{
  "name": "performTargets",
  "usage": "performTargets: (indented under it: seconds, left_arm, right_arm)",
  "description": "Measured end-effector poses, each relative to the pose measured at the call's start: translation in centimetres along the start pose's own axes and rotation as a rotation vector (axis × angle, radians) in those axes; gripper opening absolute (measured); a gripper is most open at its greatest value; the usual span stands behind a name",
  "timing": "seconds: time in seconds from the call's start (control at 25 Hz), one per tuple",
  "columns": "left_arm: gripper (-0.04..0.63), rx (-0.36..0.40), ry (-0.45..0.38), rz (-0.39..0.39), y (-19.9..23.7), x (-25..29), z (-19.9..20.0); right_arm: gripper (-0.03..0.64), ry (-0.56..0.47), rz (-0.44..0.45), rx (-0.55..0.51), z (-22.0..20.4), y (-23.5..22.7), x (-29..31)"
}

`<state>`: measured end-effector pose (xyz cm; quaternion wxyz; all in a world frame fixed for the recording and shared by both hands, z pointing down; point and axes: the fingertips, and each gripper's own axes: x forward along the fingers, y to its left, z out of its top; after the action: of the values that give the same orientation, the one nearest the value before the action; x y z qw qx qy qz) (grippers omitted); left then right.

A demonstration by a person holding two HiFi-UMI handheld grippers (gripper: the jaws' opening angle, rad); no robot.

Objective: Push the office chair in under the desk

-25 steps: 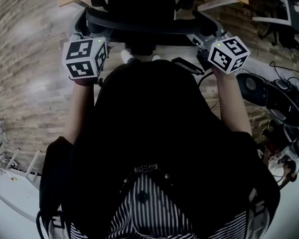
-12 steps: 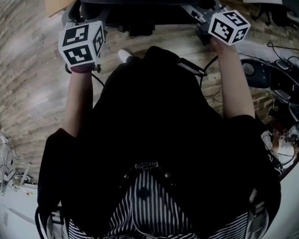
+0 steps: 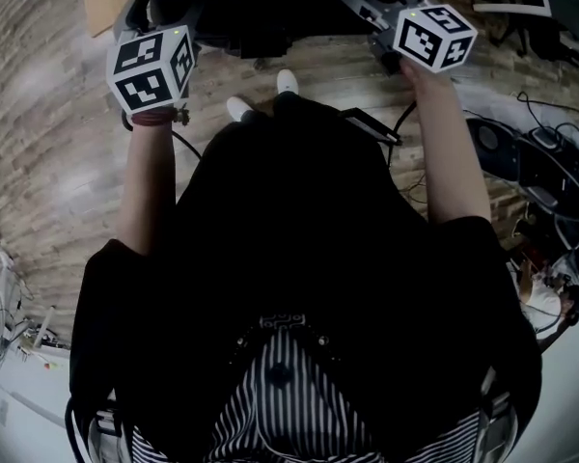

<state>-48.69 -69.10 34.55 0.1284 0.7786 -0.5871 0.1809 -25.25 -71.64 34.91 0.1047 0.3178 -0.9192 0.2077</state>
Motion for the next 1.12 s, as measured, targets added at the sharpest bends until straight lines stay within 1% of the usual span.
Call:
performTargets:
  seconds: [0.48,0.72,0.88,1.0,1.12]
  left_arm:
    - [0.374,-0.022,-0.015,0.052,0.3,3.2,1.2]
    - [0.374,-0.019,-0.013,0.057,1.3,5.0,1.9]
    - [0.374,-0.025,-0.015,0.061,2.4,6.6,2.7]
    - [0.377,-0.039,-0.027,0.080,3.2,7.6,3.1]
    - [0.377,-0.054,-0.034,0.088,3.6,8.6,3.3]
  right_arm:
    - [0.302,-0.013,0.027,-0.028,1.7,-3.7,2.0]
    - [0.302,-0.017,0.024,-0.036,2.7,-5.1,3.7]
    - [0.302,-0.027,0.010,-0.037,3.7,-6.1,5.2]
    - [0.305,-0.035,-0.006,-0.038,4.3,-6.7,6.1]
    - [0.314,-0.016,-0.023,-0.028,4.4,-7.7,6.6]
